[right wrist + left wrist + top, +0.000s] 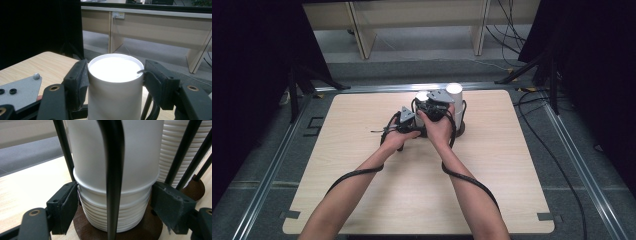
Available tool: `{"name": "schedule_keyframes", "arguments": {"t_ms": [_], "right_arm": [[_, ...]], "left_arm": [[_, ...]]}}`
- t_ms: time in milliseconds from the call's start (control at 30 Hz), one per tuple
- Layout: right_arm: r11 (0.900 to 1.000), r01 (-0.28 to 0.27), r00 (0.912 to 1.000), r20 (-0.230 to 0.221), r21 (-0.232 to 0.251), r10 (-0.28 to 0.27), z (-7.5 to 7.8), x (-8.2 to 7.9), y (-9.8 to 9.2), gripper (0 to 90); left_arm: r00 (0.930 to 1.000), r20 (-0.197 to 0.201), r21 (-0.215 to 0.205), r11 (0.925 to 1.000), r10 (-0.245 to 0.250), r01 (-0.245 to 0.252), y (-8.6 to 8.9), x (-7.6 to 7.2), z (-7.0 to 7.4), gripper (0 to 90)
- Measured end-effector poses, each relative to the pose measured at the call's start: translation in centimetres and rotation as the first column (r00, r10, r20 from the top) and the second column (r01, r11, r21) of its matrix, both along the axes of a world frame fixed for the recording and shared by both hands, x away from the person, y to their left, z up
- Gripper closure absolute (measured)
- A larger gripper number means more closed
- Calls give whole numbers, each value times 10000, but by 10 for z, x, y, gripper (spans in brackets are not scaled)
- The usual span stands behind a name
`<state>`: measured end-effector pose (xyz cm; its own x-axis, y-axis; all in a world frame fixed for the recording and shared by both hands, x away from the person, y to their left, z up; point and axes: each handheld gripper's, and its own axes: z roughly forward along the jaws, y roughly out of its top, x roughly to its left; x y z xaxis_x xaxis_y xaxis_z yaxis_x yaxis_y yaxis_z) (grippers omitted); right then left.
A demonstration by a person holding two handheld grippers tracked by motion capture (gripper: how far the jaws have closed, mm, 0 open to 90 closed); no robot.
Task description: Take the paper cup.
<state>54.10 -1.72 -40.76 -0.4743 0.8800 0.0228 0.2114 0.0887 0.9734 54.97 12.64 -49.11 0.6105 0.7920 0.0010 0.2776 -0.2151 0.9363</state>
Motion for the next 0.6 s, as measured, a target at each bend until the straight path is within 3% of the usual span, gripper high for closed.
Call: {"name": "schedule_keyframes", "arguments": {"t_ms": [333,533,600], "right_arm": [[9997,50,9998,-170,-225,-54,-5,3,1,318],[9990,191,9994,-289,-415,-203,-7,5,3,334],[9997,220,9991,-366,-122,-225,-7,5,4,339]], "left_arm": [[10000,86,75,10000,-29,29,-1,-1,0,227],[9999,87,99,9999,-56,56,0,-1,0,228],[9999,103,55,10000,-61,61,-1,0,0,228]]}}
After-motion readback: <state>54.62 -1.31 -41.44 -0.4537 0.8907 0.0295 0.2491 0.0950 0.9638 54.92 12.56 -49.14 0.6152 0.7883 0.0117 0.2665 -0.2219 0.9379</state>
